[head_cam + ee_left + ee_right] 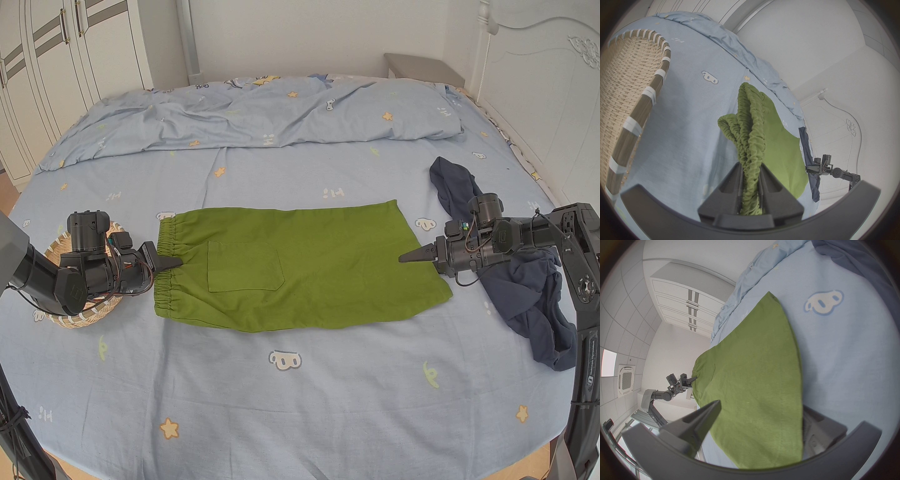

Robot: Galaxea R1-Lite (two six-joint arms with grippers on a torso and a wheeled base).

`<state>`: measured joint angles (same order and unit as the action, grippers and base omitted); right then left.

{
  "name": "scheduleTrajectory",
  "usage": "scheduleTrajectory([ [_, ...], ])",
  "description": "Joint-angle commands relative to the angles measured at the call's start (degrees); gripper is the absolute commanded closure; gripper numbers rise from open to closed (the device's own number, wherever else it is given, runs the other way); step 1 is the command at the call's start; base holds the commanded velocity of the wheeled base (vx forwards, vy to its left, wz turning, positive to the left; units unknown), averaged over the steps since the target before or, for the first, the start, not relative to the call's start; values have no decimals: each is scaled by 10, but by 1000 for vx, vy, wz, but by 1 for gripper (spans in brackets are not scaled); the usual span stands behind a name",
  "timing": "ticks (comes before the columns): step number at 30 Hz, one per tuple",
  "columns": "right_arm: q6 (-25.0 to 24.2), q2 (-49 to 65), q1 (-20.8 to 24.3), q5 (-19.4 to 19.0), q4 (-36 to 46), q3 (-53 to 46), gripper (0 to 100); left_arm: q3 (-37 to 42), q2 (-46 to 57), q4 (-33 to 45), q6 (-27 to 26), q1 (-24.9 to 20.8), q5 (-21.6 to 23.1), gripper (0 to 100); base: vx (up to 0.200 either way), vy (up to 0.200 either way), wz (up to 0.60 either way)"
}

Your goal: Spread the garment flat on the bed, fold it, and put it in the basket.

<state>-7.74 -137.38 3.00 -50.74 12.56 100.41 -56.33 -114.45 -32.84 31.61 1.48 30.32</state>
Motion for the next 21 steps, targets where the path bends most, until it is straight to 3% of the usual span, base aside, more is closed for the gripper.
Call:
scheduleTrajectory([
  [1,1,-3,-11,0,-3,6,100,0,-2,0,0,0,0,100,0,0,0],
  [14,1,24,-14,-2,10,-3,100,-9,-6,10,0,1,0,100,0,0,0],
  [16,2,44,-14,-2,34,-6,100,-14,-4,28,0,2,0,100,0,0,0],
  [21,23,121,-19,-2,125,-27,100,-75,5,174,-2,8,0,100,0,0,0],
])
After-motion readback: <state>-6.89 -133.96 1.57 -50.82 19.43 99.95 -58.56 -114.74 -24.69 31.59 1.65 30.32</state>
